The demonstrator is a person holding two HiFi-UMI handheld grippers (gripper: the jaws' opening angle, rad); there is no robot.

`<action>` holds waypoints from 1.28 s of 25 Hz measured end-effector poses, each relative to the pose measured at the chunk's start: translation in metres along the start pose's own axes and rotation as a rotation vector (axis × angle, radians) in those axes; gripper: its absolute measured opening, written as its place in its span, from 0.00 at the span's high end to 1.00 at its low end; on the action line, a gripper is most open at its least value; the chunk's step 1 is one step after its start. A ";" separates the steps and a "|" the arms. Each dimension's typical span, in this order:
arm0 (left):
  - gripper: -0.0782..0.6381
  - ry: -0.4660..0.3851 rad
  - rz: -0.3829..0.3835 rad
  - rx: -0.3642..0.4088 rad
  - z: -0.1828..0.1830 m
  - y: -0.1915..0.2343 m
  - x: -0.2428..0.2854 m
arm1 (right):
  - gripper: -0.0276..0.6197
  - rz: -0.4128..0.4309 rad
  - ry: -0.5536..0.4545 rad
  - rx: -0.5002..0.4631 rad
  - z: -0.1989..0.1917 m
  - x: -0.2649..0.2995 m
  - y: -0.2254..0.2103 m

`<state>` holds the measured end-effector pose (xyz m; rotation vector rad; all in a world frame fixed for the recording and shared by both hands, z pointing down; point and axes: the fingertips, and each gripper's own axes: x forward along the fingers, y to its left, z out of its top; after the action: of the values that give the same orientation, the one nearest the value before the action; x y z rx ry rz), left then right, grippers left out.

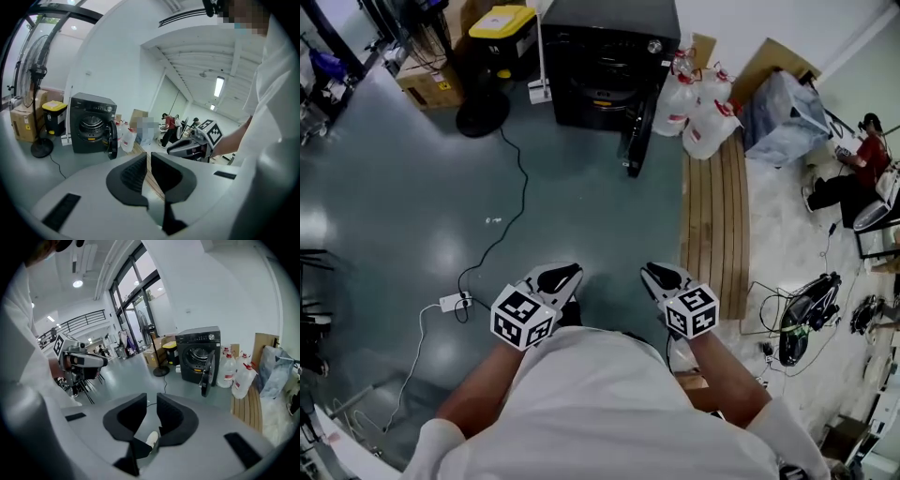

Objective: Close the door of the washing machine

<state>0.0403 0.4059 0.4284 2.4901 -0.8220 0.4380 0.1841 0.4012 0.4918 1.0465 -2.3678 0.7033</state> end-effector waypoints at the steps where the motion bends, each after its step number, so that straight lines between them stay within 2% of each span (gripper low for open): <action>1: 0.86 -0.001 -0.014 0.012 0.010 0.015 0.002 | 0.84 -0.013 -0.004 0.014 0.012 0.011 -0.007; 5: 0.86 0.026 -0.071 0.055 0.038 0.070 0.006 | 0.83 -0.072 -0.023 0.073 0.053 0.053 -0.029; 8: 0.86 0.037 -0.079 0.075 0.057 0.110 0.008 | 0.83 -0.107 -0.019 0.072 0.082 0.080 -0.047; 17: 0.86 0.021 -0.034 0.002 0.081 0.176 0.030 | 0.83 -0.132 0.031 0.124 0.112 0.139 -0.125; 24: 0.87 0.035 0.020 -0.014 0.122 0.230 0.069 | 0.83 -0.142 0.044 0.202 0.139 0.197 -0.233; 28: 0.87 0.029 0.036 -0.022 0.158 0.257 0.099 | 0.83 -0.144 0.083 0.239 0.150 0.232 -0.297; 32: 0.87 0.043 0.045 -0.012 0.185 0.278 0.136 | 0.82 -0.141 0.142 0.260 0.145 0.262 -0.351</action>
<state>-0.0006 0.0475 0.4275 2.4466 -0.8622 0.4995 0.2668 -0.0319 0.6274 1.2137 -2.0979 1.0167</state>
